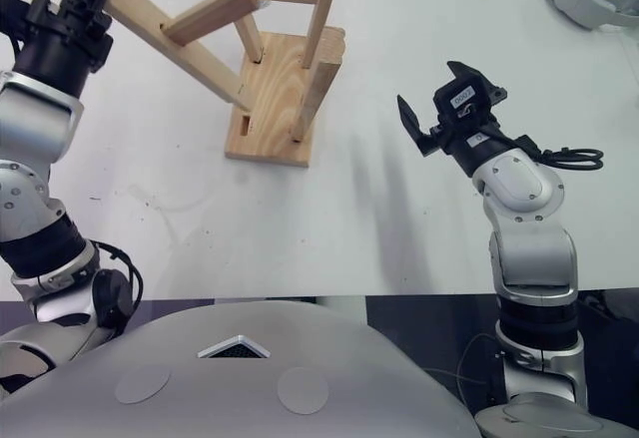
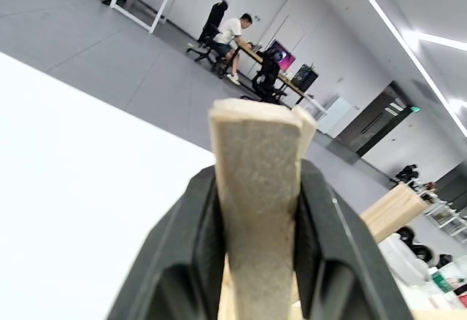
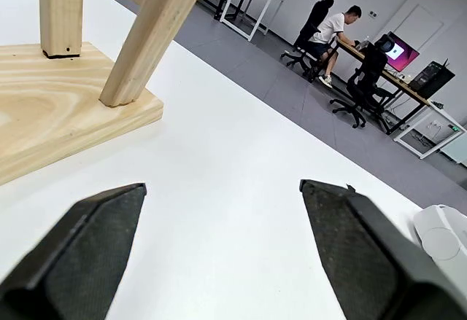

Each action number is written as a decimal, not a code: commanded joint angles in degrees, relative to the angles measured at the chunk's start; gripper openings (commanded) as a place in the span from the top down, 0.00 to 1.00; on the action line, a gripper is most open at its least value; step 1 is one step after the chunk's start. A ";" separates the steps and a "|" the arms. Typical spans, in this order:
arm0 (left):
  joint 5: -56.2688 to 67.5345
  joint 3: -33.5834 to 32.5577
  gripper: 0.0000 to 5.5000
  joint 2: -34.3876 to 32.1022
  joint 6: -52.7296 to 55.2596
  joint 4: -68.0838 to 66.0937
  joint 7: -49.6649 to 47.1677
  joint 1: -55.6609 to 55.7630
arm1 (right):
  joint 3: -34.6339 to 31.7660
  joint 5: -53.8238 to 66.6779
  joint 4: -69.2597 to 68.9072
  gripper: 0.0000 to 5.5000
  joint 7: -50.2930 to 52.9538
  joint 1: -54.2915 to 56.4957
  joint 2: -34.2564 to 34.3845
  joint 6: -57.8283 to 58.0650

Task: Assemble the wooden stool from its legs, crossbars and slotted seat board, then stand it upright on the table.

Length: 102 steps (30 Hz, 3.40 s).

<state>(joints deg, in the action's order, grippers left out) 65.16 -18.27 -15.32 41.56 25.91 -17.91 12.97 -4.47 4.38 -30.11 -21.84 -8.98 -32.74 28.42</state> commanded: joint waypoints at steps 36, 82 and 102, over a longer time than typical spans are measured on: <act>-26.72 16.39 0.81 3.38 -2.33 17.08 5.14 -12.60 | -2.40 -0.95 1.22 0.28 1.50 1.75 1.47 1.91; -59.87 35.69 0.81 19.43 3.45 17.09 -2.59 -13.67 | 53.86 -19.03 -12.32 0.28 11.28 45.83 -7.32 37.98; -60.32 36.04 0.81 22.61 0.94 13.14 -5.72 -13.40 | 53.86 -32.28 -5.33 0.28 2.76 44.75 -5.25 30.46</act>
<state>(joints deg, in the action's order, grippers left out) 6.56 18.48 2.78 40.14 42.66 -21.76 0.91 50.35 -28.94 -38.42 -18.38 39.64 -37.53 60.12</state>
